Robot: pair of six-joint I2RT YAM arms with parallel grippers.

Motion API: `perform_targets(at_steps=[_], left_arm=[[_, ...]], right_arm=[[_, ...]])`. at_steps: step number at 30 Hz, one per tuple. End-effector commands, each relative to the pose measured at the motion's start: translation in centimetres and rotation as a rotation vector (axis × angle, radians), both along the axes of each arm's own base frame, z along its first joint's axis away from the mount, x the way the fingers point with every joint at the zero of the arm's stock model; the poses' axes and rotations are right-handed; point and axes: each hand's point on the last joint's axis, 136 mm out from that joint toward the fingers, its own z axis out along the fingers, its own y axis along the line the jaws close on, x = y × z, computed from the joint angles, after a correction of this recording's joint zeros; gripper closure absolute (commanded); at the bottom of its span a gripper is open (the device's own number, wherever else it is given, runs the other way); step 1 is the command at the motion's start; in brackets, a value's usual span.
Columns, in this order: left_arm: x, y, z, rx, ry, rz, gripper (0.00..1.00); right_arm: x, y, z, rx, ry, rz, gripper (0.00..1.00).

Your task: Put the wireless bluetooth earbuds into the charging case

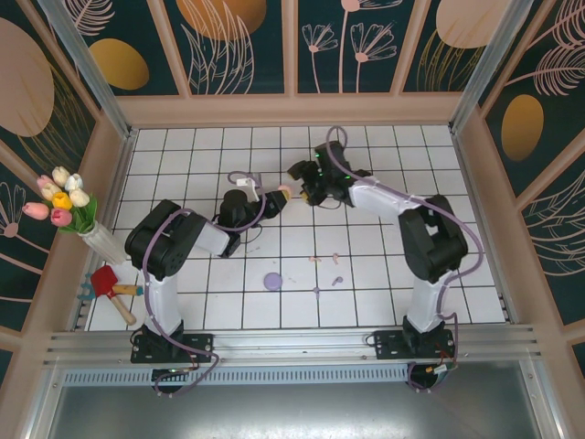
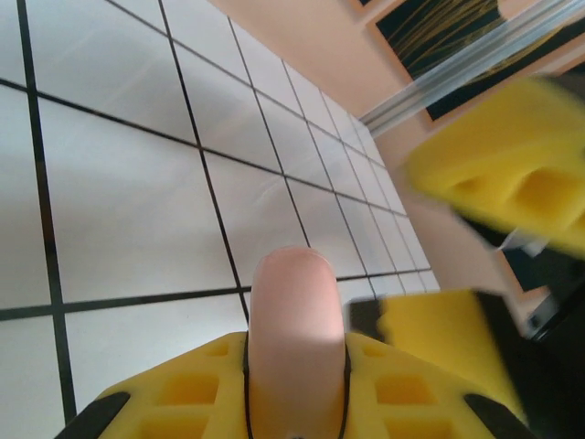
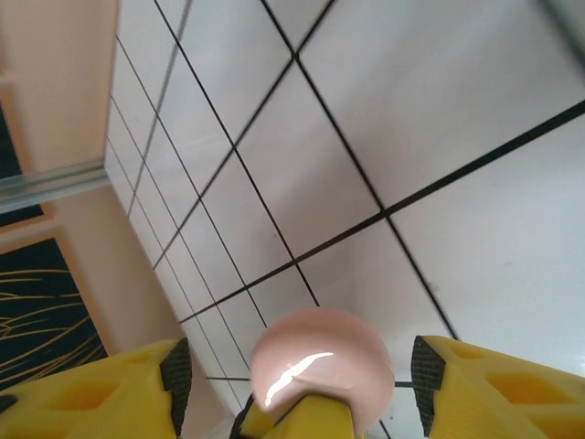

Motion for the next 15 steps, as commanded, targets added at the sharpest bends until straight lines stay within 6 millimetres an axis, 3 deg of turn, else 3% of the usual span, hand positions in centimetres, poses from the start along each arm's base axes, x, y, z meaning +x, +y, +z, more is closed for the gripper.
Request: perform_targets(at_steps=[1,5,8,15], left_arm=[[-0.6,-1.3,1.2,0.030,-0.034,-0.109,0.90],[-1.7,-2.4,2.4,0.077,-0.054,-0.223,0.91],[-2.4,-3.3,3.3,0.089,-0.058,-0.312,0.92],[-3.8,-4.8,5.4,0.061,-0.055,-0.462,0.92]], right_arm=[[0.8,-4.0,4.3,-0.009,-0.177,0.005,0.33],[-0.5,-7.7,5.1,-0.054,-0.378,0.103,0.30],[-2.2,-9.2,5.4,-0.111,-0.531,0.191,0.30],[-6.0,-8.2,5.1,-0.099,-0.694,0.397,0.31]])
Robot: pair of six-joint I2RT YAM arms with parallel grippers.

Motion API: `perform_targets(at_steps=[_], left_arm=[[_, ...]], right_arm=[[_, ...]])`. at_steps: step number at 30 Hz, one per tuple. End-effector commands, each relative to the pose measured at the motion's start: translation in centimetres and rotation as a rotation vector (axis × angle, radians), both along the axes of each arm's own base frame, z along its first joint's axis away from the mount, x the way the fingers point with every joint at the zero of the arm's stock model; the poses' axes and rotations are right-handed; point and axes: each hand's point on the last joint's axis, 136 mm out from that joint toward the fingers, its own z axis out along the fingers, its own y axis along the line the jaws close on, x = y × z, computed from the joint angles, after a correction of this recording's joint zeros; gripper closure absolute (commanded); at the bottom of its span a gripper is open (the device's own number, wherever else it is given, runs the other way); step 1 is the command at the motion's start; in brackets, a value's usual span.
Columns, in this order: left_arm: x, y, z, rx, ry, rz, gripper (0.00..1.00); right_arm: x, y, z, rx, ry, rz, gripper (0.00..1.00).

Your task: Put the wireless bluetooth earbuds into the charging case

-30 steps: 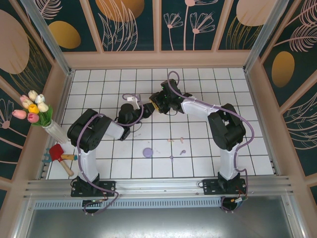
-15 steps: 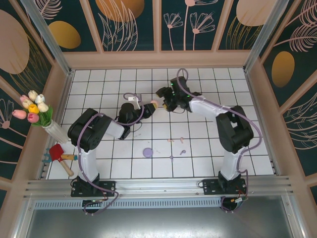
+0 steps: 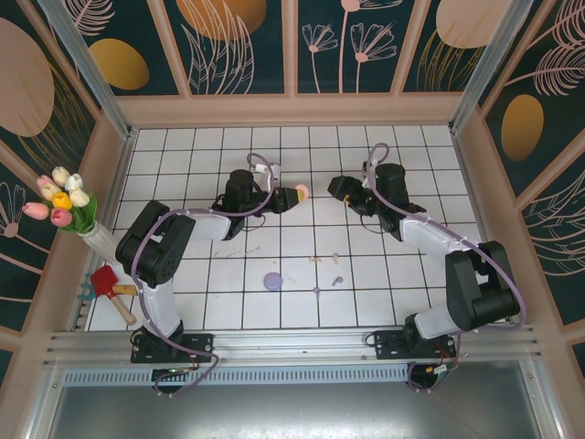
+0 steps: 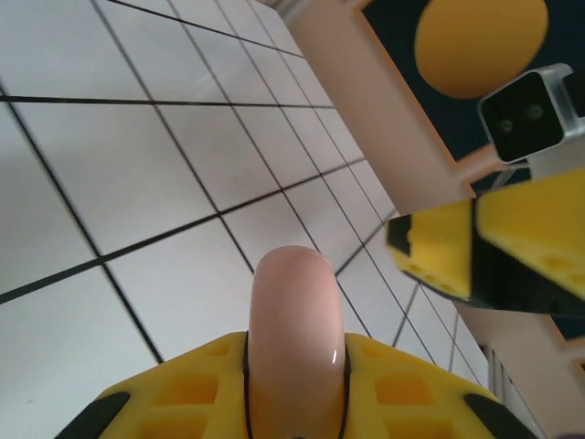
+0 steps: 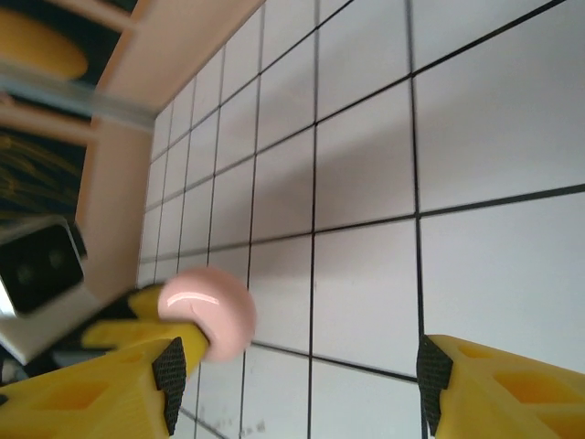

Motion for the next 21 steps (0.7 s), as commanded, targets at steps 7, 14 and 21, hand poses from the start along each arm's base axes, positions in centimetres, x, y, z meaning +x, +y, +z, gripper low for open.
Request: perform_targets(at_steps=[7,14,21], left_arm=[[-2.2,-0.5,2.1,0.012,-0.004,-0.143,0.92],[-1.5,-1.1,4.0,-0.011,-0.036,-0.152,0.94],[-1.6,-1.1,4.3,-0.008,-0.044,-0.161,0.95]], right_arm=[[-2.7,2.7,2.8,0.061,-0.241,0.259,0.32],[-2.1,3.6,1.8,0.051,-0.216,0.272,0.34],[-1.2,4.4,1.6,0.053,-0.208,0.272,0.35]])
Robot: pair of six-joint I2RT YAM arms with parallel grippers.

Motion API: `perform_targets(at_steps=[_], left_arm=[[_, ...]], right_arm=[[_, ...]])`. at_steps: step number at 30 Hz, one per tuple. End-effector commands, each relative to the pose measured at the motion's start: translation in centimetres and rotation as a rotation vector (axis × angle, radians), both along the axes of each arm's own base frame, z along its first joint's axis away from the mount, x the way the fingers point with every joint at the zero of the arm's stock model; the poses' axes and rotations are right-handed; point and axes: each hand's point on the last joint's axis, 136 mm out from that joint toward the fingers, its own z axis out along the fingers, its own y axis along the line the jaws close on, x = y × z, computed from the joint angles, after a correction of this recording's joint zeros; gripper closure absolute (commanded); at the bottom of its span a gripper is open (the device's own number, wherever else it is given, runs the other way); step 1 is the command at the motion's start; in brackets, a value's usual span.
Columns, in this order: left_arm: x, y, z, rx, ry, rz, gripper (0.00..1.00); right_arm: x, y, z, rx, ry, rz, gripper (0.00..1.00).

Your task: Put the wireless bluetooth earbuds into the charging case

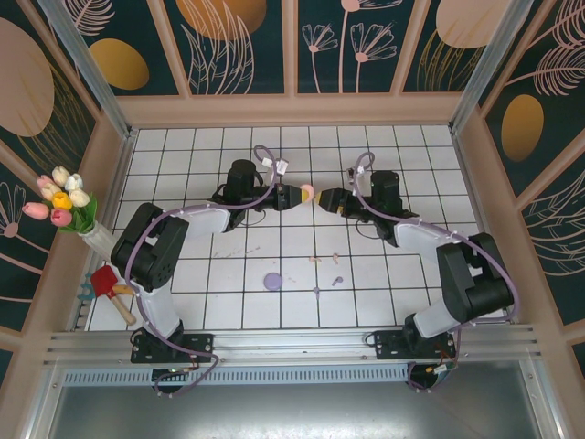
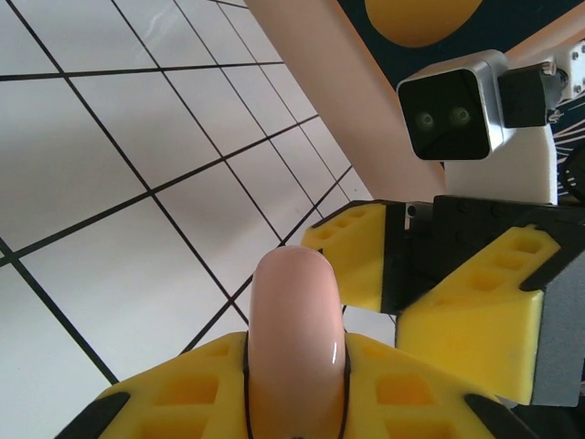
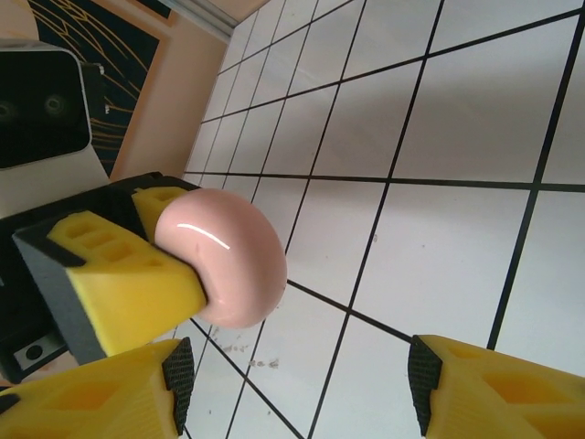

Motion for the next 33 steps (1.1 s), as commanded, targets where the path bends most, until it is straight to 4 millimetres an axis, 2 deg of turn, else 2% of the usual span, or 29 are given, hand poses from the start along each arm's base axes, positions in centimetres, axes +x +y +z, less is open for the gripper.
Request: perform_targets(at_steps=[1,6,13,20,24,29,33], left_arm=[[-0.3,-0.1,2.1,-0.019,-0.055,-0.030,0.95],[-0.4,0.0,1.9,-0.019,-0.053,-0.030,0.95],[-0.5,0.0,2.6,-0.031,-0.065,-0.035,0.95],[-1.0,0.1,3.8,-0.043,-0.085,-0.049,0.95],[-1.3,0.2,4.2,-0.045,-0.093,-0.053,0.95],[-1.3,0.3,4.1,-0.041,-0.098,-0.049,0.96],[-1.3,0.2,4.0,-0.049,-0.093,-0.054,0.96]], right_arm=[[1.0,1.2,2.0,0.023,-0.080,0.032,0.36],[1.3,1.9,2.0,0.020,-0.076,0.045,0.36],[2.2,2.2,0.4,0.005,-0.038,0.028,0.39],[3.7,0.3,-2.2,-0.014,0.030,-0.055,0.43],[4.0,-0.5,-2.8,0.001,0.054,-0.079,0.44],[3.2,-0.6,-1.6,0.020,0.035,-0.071,0.44],[1.6,-0.4,0.5,0.066,-0.007,-0.030,0.44]])
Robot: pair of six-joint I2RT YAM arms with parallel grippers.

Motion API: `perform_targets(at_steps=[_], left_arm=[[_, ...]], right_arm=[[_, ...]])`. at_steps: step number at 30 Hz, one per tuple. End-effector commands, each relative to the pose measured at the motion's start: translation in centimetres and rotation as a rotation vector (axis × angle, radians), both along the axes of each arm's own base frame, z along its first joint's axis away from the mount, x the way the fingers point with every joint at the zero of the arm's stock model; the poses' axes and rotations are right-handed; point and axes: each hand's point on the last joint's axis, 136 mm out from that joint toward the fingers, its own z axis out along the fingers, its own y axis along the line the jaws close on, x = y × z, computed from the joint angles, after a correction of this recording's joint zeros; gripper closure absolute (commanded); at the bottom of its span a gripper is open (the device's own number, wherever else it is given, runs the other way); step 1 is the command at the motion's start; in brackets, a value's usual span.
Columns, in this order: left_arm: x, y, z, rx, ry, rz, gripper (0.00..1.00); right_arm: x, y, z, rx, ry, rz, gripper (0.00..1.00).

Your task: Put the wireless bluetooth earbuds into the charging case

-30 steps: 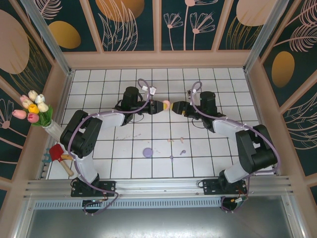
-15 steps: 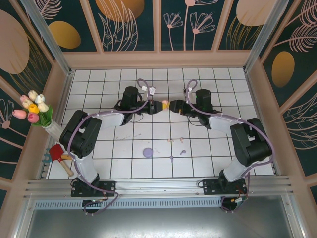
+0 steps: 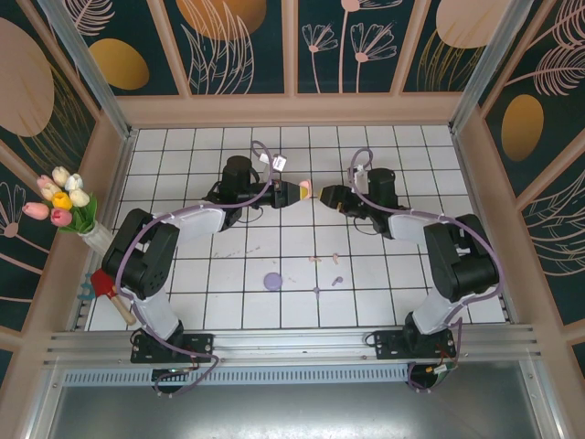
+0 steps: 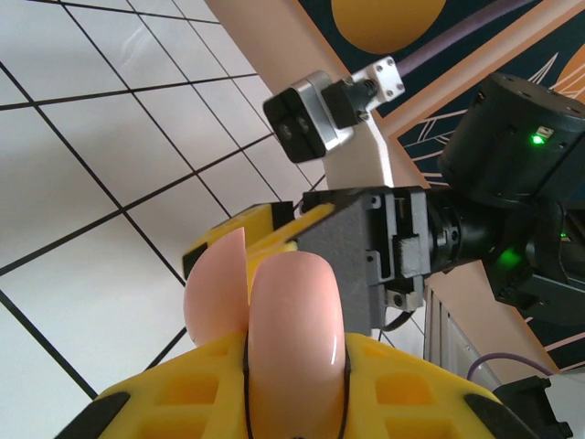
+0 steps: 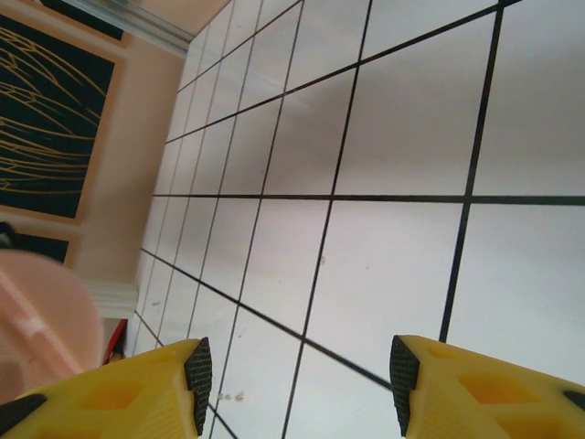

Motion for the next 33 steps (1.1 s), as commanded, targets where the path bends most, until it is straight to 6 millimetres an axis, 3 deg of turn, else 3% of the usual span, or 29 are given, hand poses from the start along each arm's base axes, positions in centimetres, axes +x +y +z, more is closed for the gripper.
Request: perform_targets(at_steps=[1,5,11,33], left_arm=[[-0.6,-0.2,1.3,-0.031,-0.051,-0.035,0.96],[-0.7,-0.5,1.7,-0.054,-0.045,-0.051,0.97],[-0.8,-0.7,2.5,-0.089,-0.043,-0.068,0.97],[-0.7,-0.8,2.7,-0.109,-0.038,-0.061,0.97]], right_arm=[[-1.2,0.5,4.0,0.080,-0.103,0.047,0.44],[-2.3,1.0,5.8,0.146,-0.142,0.101,0.48],[-2.1,1.6,6.8,0.179,-0.161,0.131,0.57],[-1.7,3.0,7.7,0.188,-0.174,0.155,0.64]])
